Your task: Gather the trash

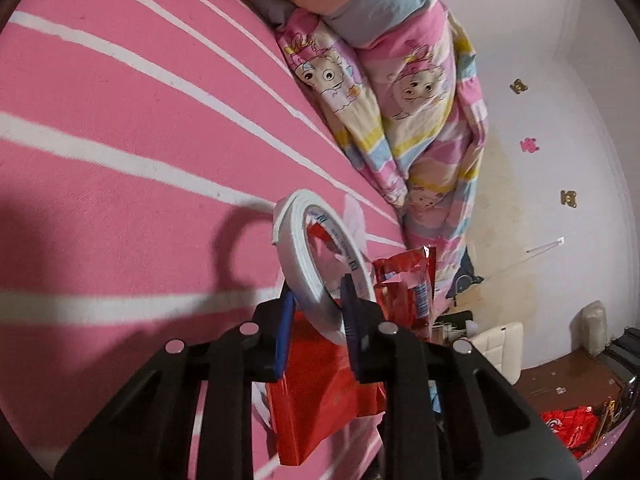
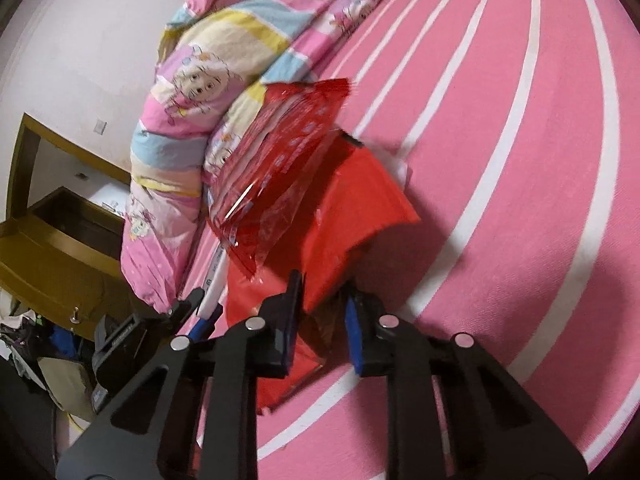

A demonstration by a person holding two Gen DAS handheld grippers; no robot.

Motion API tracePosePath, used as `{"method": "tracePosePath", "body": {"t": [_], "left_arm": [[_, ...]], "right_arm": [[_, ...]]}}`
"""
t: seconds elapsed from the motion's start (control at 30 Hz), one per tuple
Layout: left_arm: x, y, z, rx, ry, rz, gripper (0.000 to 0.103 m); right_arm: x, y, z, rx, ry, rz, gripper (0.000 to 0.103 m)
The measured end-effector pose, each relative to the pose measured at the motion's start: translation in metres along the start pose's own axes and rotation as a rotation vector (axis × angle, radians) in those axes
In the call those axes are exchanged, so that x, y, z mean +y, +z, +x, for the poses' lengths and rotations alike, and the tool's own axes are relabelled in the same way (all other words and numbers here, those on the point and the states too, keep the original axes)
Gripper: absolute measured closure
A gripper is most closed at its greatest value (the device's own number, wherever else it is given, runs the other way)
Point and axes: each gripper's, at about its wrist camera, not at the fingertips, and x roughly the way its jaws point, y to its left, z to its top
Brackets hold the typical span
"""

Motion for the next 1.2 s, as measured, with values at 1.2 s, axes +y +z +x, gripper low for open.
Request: {"method": "tracePosePath", "body": {"t": [1.2], "left_arm": [[0.036, -0.087, -0.127, -0.086, 0.166, -0.106, 0.052]], "right_arm": [[0.049, 0.019, -0.179, -0.419, -0.215, -0.578, 0.091]]}}
